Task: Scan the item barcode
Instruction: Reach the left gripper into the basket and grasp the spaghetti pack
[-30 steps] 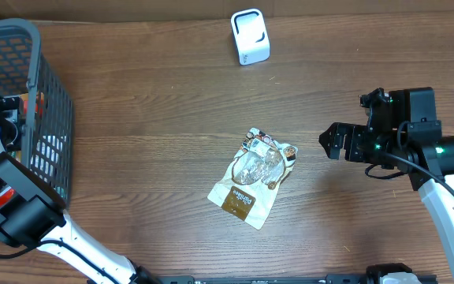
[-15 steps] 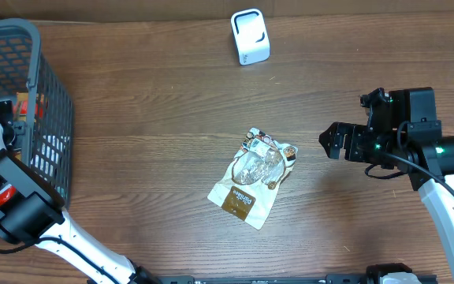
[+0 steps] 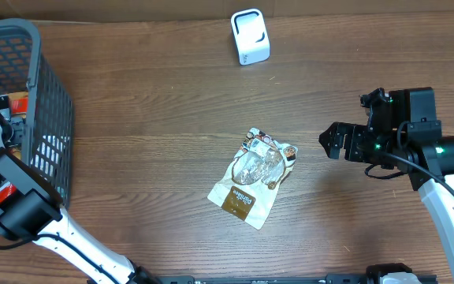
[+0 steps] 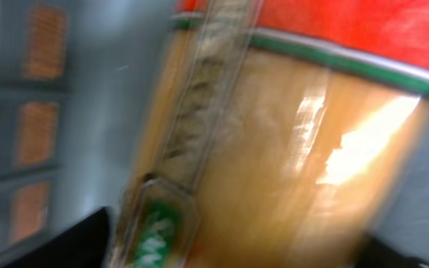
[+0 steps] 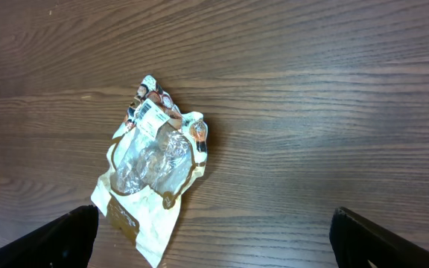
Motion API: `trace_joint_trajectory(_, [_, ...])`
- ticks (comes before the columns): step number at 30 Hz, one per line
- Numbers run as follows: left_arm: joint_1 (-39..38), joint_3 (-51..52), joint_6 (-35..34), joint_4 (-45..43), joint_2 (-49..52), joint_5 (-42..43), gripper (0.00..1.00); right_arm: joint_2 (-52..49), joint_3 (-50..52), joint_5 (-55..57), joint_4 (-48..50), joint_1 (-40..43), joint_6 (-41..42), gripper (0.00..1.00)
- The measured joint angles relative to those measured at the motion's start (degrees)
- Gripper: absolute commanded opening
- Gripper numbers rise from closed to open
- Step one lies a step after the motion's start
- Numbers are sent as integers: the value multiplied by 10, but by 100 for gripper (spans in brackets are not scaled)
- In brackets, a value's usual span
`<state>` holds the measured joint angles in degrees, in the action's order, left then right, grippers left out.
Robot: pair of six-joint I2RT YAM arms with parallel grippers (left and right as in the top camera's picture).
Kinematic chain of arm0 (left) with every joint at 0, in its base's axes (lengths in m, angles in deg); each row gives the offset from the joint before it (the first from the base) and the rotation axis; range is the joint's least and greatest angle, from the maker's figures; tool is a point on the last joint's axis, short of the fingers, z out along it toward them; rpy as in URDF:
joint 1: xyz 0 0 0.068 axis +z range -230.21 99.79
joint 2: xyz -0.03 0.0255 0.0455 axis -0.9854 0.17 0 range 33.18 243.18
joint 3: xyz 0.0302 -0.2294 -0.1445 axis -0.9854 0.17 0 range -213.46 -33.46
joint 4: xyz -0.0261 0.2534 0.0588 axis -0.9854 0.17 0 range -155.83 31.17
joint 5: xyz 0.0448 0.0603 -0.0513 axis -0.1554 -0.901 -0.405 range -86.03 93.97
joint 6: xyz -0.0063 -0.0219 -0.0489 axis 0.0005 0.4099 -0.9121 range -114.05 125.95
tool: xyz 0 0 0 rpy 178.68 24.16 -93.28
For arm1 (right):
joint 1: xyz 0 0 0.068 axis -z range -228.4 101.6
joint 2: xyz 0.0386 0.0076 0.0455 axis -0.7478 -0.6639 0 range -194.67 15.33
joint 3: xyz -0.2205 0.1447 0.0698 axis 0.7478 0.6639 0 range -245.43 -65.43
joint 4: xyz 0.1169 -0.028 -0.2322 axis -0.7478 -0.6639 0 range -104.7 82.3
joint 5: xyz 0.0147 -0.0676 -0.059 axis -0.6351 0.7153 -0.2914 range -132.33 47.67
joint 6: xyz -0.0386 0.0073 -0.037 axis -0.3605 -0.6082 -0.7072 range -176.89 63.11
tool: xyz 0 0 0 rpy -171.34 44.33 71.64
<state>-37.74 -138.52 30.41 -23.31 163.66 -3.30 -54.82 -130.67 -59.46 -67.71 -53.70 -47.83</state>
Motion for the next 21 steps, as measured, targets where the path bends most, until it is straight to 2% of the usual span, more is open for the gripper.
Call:
trace_joint_trajectory(1, [0,-1,1,1,1,4,26,0,0,0,0,0,0,100])
trace_joint_trajectory(2, [0,-2,1,1,2,8,19,0,0,0,0,0,0,100])
trace_joint_trajectory(5, [0,-9,0,2,2,9,5,0,0,0,0,0,0,100])
trace_joint_trajectory(14, [0,-26,-32,31,2,17,4,0,0,0,10,0,2,100])
trace_joint_trajectory(21, [2,-69,-66,122,2,64,4,0,0,0,22,0,2,100])
